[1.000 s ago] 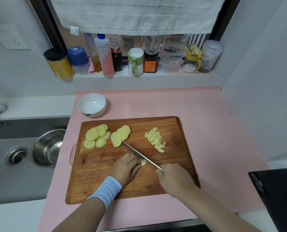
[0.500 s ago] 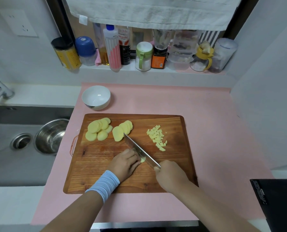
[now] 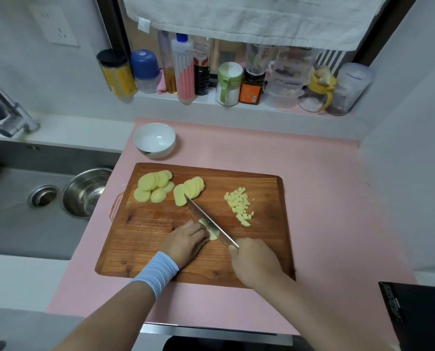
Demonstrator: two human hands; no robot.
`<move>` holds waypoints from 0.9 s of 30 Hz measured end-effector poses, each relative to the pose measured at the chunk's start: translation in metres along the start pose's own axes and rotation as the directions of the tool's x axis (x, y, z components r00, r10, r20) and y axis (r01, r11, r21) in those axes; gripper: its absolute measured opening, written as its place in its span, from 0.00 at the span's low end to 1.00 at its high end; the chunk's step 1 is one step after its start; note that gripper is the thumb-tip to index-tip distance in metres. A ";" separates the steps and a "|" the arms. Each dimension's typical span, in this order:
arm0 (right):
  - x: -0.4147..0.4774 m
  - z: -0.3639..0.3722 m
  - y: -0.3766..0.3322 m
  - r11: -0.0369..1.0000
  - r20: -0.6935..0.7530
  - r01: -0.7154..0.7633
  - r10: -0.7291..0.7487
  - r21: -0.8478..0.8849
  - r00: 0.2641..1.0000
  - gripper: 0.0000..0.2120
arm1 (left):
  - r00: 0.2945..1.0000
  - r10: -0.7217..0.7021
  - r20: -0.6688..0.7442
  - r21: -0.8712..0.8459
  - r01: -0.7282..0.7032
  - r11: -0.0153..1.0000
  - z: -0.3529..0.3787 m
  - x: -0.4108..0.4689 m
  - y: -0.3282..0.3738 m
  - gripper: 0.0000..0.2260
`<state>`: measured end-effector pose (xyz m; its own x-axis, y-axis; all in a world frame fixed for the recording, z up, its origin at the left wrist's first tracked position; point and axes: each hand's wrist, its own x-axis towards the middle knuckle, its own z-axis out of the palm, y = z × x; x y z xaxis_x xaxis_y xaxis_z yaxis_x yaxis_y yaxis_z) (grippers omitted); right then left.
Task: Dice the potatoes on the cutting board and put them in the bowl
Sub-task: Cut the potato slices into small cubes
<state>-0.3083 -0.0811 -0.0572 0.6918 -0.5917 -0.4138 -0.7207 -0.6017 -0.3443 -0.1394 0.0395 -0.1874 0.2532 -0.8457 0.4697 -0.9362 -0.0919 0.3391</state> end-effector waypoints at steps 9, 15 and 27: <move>-0.012 0.000 -0.008 0.999 0.017 -0.033 0.033 -0.042 0.999 0.14 | 1.000 0.004 -0.030 -0.064 -0.006 0.998 -0.002 0.000 -0.002 0.09; -0.004 0.006 -0.004 0.995 0.069 -0.103 0.102 0.011 0.992 0.17 | 1.000 0.006 -0.017 -0.121 -0.008 0.993 0.000 0.003 -0.007 0.09; 0.012 0.013 -0.018 0.991 0.061 -0.126 0.123 0.034 0.990 0.14 | 1.000 0.002 -0.017 -0.168 -0.005 0.986 -0.003 0.002 -0.008 0.09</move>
<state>-0.2880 -0.0704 -0.0673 0.5935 -0.6275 -0.5040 -0.8030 -0.5041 -0.3180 -0.1306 0.0405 -0.1868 0.2554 -0.8367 0.4845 -0.8833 0.0019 0.4688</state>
